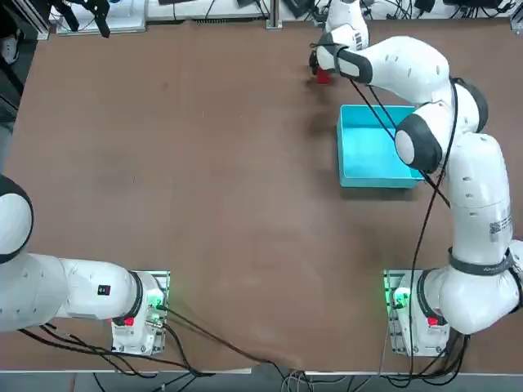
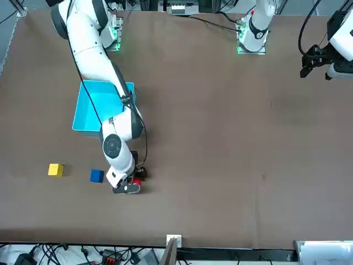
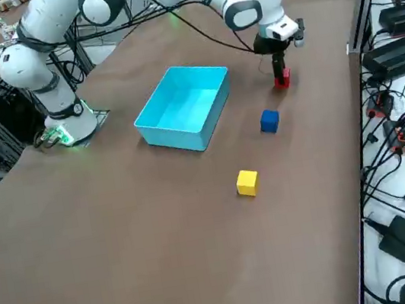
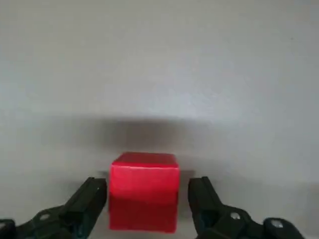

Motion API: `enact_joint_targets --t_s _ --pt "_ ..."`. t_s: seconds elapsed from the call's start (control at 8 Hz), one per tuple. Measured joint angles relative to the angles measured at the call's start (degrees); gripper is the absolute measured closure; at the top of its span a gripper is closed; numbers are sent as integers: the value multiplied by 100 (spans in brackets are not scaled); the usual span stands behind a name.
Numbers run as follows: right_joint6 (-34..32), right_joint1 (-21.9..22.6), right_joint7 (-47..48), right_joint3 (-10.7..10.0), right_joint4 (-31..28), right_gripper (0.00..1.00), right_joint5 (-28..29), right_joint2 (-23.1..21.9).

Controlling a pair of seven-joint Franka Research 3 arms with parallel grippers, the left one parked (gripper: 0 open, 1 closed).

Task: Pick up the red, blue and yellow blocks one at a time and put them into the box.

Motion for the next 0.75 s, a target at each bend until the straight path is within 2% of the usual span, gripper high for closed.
enact_joint_targets --t_s 0.25,0.5,0.75 --pt "25 4 79 0 3 4 0 36" --pt "24 5 115 -1 33 30 0 33" --pt "-129 9 168 -2 88 30 8 -43"
